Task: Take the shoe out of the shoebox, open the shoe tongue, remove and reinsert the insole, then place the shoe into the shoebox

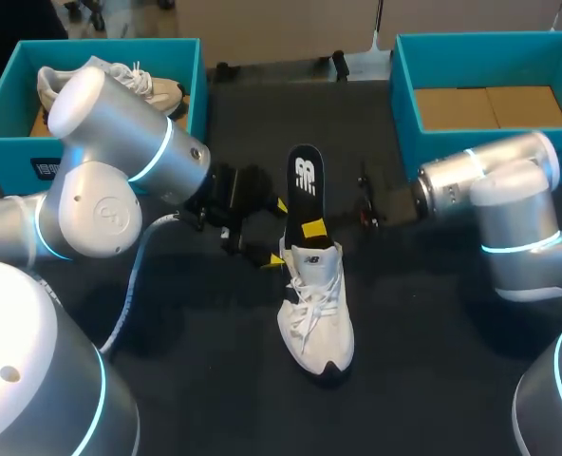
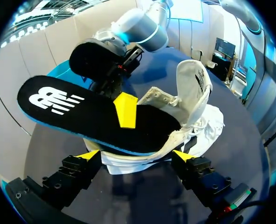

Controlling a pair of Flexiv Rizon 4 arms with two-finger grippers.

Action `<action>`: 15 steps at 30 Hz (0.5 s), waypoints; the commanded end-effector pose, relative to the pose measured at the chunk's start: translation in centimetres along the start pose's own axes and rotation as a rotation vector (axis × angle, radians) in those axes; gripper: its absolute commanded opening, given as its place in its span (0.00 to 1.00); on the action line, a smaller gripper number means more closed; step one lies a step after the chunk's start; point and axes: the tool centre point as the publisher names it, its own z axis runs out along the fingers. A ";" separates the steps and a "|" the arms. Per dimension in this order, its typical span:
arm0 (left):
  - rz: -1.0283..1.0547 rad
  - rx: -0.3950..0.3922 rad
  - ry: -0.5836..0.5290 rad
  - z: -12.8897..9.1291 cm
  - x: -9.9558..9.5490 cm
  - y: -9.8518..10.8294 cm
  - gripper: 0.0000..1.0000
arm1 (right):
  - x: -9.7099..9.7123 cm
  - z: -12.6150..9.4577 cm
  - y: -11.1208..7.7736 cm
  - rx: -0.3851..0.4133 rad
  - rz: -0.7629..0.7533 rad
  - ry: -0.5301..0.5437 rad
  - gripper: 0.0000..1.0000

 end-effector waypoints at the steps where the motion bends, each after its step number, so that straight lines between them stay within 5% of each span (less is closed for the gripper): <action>1: 0.000 -0.002 0.000 0.0 0.0 0.0 1.00 | 0.8 0.2 -1.3 -0.007 0.018 -0.012 0.00; 12: 0.000 -0.002 0.000 0.0 0.0 0.0 1.00 | 1.3 0.4 -2.3 0.008 0.054 -0.034 0.00; 15: 0.000 -0.002 0.000 0.0 0.0 0.0 1.00 | 1.0 0.2 -1.5 0.010 0.034 -0.040 0.15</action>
